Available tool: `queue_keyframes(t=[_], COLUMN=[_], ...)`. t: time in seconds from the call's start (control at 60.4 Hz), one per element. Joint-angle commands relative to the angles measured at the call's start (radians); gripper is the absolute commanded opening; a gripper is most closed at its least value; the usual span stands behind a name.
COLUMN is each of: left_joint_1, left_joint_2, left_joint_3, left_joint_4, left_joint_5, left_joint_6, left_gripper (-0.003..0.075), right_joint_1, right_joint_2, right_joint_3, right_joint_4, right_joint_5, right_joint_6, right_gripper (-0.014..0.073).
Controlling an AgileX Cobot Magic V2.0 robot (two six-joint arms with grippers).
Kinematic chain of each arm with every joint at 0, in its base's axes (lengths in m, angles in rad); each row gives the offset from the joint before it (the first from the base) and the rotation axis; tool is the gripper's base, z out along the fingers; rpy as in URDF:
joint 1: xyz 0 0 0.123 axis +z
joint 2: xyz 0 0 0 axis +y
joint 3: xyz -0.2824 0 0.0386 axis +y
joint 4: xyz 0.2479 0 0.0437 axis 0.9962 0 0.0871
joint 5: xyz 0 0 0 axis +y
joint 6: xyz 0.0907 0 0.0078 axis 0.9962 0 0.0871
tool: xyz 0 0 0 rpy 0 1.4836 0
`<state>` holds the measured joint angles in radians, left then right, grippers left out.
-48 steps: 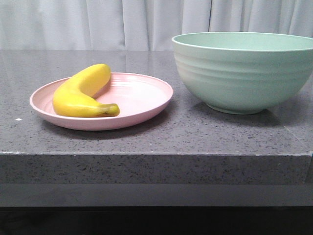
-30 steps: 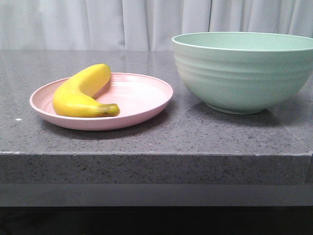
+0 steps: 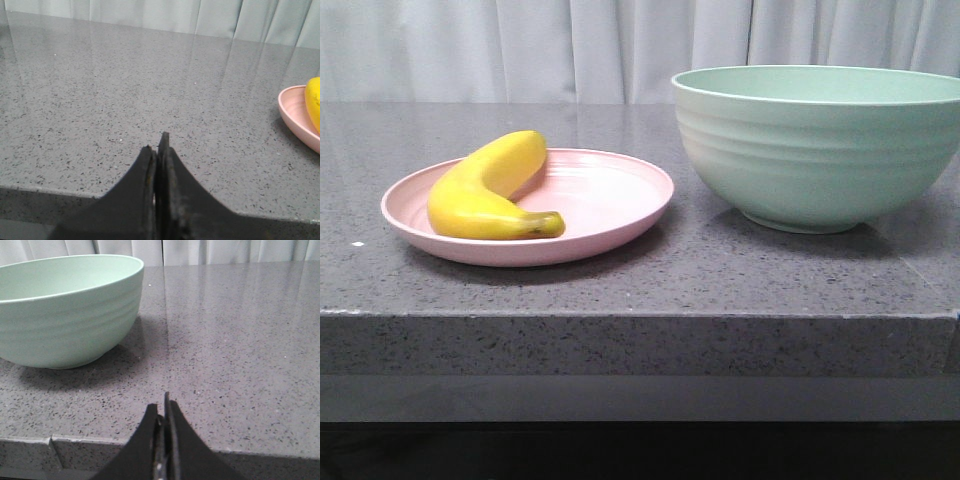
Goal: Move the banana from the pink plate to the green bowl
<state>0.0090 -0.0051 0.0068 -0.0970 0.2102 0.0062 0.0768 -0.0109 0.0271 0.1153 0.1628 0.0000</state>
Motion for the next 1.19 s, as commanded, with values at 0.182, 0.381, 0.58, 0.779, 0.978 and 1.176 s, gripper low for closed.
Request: queue_keyframes(t=[0.182, 0.381, 0.58, 0.779, 0.978, 1.176], left_joint_1=[0.001, 0.001, 0.001, 0.001, 0.001, 0.001], left_joint_2=[-0.018, -0.018, -0.018, -0.014, 0.132, 0.337], left_joint_3=[0.003, 0.003, 0.003, -0.094, -0.326, -0.452], left_joint_4=[-0.006, -0.006, -0.009, -0.009, 0.008, 0.016], left_joint_5=[-0.088, -0.088, -0.147, -0.178, -0.058, 0.04], left_joint_6=[-0.006, -0.006, -0.006, -0.006, 0.011, 0.087], left_gripper=[-0.002, -0.002, -0.002, -0.002, -0.002, -0.002], right_joint_1=[-0.007, -0.007, -0.007, -0.007, -0.007, -0.007], right_joint_2=[-0.023, -0.023, -0.023, -0.023, 0.052, 0.256], right_joint_3=[0.0, 0.0, 0.0, -0.057, -0.305, -0.483], right_joint_4=[-0.011, -0.011, -0.011, -0.011, -0.012, -0.012], right_joint_5=[-0.077, -0.077, -0.1, -0.147, 0.033, 0.129], right_joint_6=[-0.006, -0.006, -0.006, -0.006, -0.007, -0.007], right_gripper=[-0.0061, -0.0061, -0.0061, -0.0061, -0.0061, -0.0061])
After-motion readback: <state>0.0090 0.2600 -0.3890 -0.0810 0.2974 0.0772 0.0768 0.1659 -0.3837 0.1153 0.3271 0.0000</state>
